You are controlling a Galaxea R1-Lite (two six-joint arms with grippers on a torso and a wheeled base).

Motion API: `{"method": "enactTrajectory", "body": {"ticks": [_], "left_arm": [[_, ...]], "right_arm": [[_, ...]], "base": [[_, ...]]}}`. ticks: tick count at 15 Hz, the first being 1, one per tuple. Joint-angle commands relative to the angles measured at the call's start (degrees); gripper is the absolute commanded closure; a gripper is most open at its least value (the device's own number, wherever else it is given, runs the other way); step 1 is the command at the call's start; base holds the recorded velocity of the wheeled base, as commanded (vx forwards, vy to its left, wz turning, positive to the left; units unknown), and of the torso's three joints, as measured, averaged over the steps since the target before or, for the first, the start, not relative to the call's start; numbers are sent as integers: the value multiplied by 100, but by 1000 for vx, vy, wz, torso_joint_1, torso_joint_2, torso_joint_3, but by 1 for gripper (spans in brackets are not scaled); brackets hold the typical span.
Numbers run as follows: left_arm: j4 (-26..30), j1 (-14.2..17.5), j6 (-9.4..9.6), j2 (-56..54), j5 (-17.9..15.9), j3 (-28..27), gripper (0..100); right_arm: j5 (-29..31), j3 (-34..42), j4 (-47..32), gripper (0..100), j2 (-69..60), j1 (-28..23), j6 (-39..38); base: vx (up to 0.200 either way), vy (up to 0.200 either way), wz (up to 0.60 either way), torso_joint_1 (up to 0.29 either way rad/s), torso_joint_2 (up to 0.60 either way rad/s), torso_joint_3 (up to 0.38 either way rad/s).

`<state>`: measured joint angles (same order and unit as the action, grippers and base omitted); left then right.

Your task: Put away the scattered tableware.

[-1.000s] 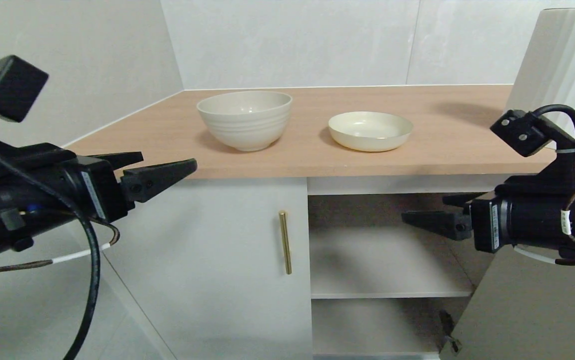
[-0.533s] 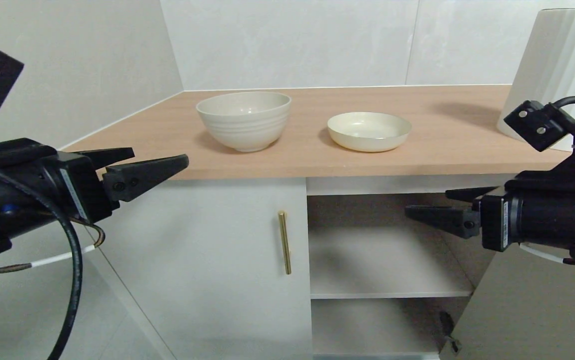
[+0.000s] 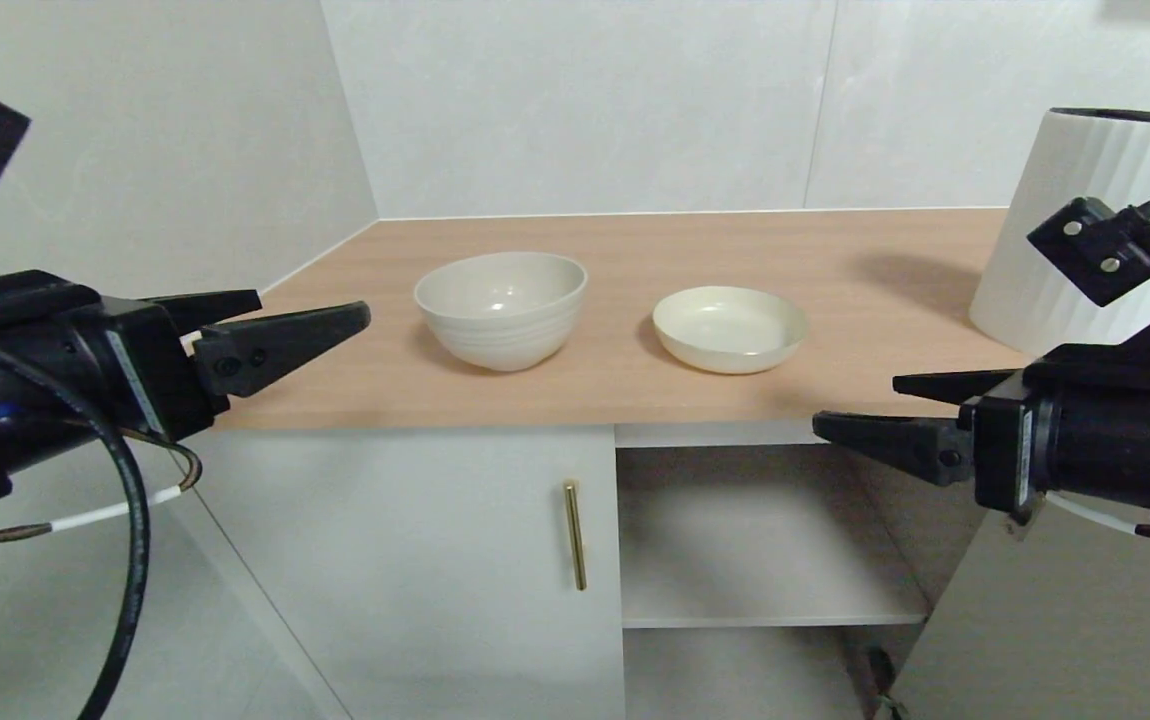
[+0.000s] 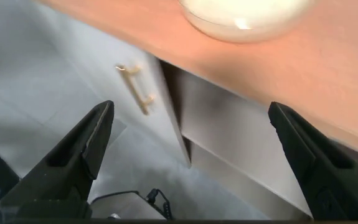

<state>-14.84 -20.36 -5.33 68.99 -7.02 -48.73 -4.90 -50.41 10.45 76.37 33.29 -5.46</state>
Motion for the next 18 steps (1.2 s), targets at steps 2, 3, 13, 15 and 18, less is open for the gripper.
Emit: {"method": "enactTrajectory", "body": {"ticks": [2,3,13,15,18], "left_arm": [[7,-3,-3,89,-10,-5,0],[-11,-3,-3,124,-1,-5,0],[-11,-3,-3,326,-10,-84,0],[-11,-3,-12,379,-10,-84,0],[-37,-3,-3,423,-10,-155,0]], "right_arm": [[-2,13,10,0,9,2,1],[-2,13,10,0,27,2,1],[-2,22,282,0,369,2,-8],[-2,49,476,0,457,2,1],[7,172,924,0,695,2,230]], "base": [[0,0,0,139,-449,-327],[0,0,0,134,-466,-325],[0,0,0,174,-477,-312],[0,0,0,212,-520,-305],[0,0,0,214,-515,-294]]}}
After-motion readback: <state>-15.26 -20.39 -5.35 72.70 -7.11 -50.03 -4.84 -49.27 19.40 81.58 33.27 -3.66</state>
